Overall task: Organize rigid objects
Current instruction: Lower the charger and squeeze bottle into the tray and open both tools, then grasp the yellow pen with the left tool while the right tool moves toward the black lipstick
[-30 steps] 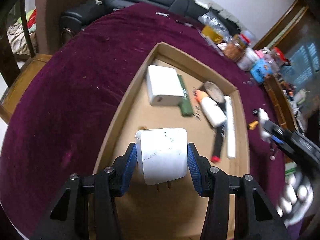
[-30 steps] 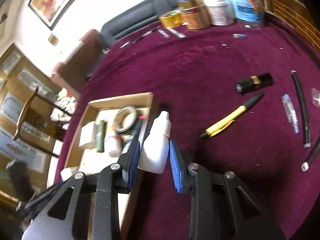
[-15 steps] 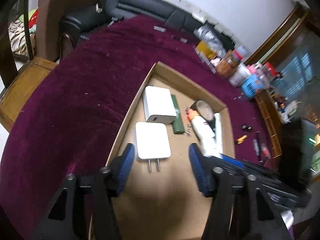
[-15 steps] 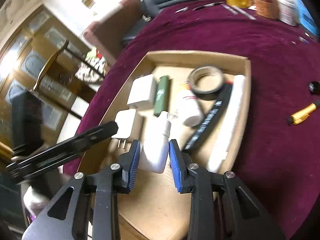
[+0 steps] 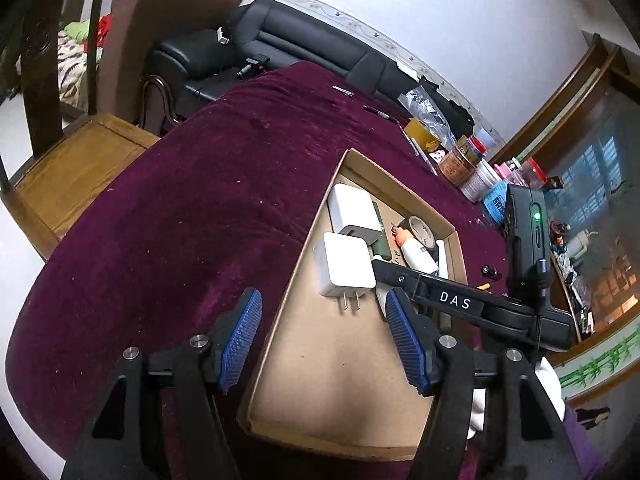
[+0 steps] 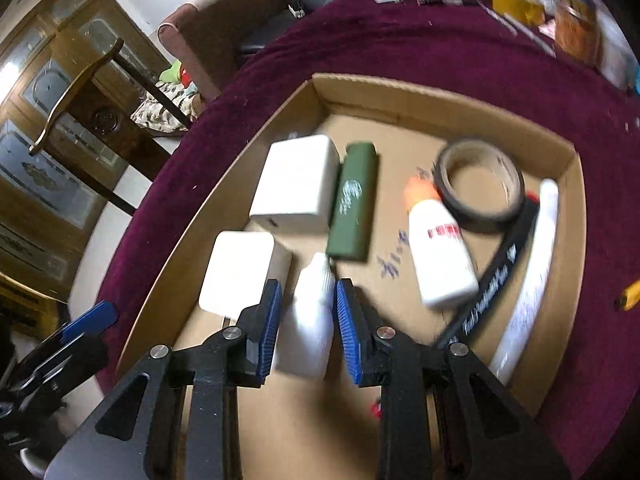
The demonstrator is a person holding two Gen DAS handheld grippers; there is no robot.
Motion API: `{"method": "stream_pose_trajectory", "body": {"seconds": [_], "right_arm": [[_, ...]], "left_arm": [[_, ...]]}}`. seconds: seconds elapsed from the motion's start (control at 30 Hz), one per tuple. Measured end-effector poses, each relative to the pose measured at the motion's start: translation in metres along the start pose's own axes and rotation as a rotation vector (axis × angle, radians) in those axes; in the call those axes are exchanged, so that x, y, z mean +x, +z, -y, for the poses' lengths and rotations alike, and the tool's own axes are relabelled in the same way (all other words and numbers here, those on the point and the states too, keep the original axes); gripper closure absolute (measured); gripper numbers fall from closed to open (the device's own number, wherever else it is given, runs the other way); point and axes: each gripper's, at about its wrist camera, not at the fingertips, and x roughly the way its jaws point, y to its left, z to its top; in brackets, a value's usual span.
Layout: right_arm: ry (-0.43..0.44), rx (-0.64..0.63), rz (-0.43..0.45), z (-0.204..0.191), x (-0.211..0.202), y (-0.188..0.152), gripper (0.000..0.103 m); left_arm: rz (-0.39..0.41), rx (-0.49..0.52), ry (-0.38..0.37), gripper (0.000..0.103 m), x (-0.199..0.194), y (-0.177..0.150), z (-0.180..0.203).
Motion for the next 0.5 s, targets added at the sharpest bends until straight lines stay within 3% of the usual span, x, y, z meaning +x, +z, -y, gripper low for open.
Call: {"method": "stream_pose_trajectory", "body": {"seconds": [0.23, 0.37, 0.5], "right_arm": [[0.048, 0.013, 0.099, 0.008, -0.045, -0.005, 0.075], [-0.01, -0.003, 0.194, 0.025, -0.082, -0.02, 0.067], [-0.095, 0.029, 0.288, 0.065, -0.121, -0.043, 0.067]], "left_arm": [[-0.001, -0.03, 0.027, 0.037, -0.002, -0.008, -0.009], [-0.018, -0.057, 0.036, 0.037, -0.001, -0.013, -0.012], [-0.013, -0.032, 0.033, 0.037, -0.007, -0.018, 0.001]]}}
